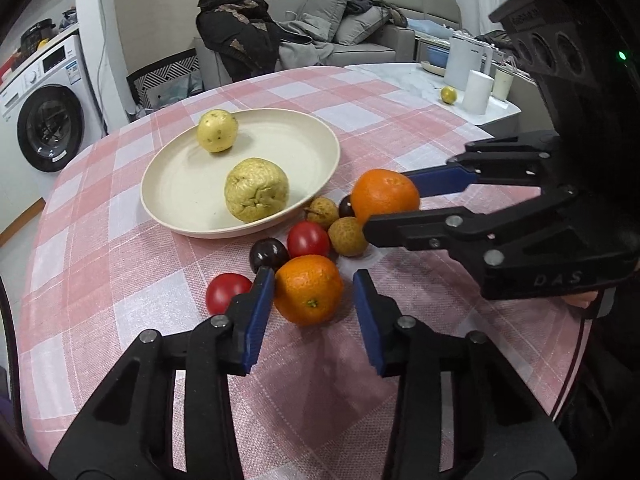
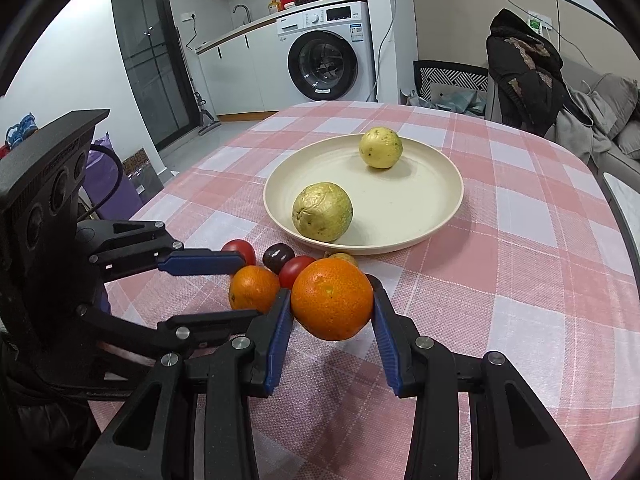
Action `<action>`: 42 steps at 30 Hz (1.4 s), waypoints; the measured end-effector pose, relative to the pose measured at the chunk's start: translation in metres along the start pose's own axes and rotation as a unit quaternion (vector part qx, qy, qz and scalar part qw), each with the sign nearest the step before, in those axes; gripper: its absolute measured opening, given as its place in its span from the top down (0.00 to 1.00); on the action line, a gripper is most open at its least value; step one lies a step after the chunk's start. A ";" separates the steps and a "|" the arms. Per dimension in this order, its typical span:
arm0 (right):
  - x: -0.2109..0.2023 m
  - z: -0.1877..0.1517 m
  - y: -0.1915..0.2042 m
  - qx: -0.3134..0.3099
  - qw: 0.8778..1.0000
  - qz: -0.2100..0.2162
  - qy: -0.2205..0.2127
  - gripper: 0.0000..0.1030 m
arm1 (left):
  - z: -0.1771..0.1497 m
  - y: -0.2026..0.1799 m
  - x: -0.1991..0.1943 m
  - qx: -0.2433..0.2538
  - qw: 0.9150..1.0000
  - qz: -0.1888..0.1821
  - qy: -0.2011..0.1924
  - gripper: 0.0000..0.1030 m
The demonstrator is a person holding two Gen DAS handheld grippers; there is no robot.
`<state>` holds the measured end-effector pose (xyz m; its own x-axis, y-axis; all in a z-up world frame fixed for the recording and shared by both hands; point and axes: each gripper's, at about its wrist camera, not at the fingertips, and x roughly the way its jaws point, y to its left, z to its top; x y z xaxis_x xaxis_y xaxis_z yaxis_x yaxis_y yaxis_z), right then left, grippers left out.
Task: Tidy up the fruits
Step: 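Lift and carry both oranges over the cream plate with both tools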
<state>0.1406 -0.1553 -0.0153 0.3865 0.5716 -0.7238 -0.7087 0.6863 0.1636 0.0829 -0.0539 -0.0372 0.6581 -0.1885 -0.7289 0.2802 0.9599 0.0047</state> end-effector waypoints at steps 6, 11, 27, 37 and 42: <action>0.001 0.000 0.000 -0.001 1.000 0.001 0.001 0.61 | -0.002 -0.008 0.004 0.016 1.000 0.023 0.005 0.63; 0.000 0.000 -0.001 -0.002 1.000 0.002 0.001 0.61 | -0.002 -0.005 0.012 0.011 0.999 0.032 0.012 0.63; -0.004 0.002 -0.005 0.005 1.000 0.001 -0.011 0.61 | -0.001 -0.003 0.004 0.002 1.000 0.010 -0.009 0.66; -0.007 0.011 -0.012 0.016 0.999 -0.009 -0.033 0.61 | 0.011 0.026 -0.026 -0.044 0.997 0.020 -0.068 0.66; -0.007 0.019 -0.015 0.022 0.999 -0.013 -0.044 0.61 | 0.021 0.040 -0.031 -0.060 0.994 0.031 -0.084 0.66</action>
<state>0.1598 -0.1609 0.0005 0.4556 0.5892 -0.6673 -0.6720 0.7193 0.1763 0.0880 -0.0138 0.0002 0.7817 -0.1498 -0.6054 0.1561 0.9868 -0.0426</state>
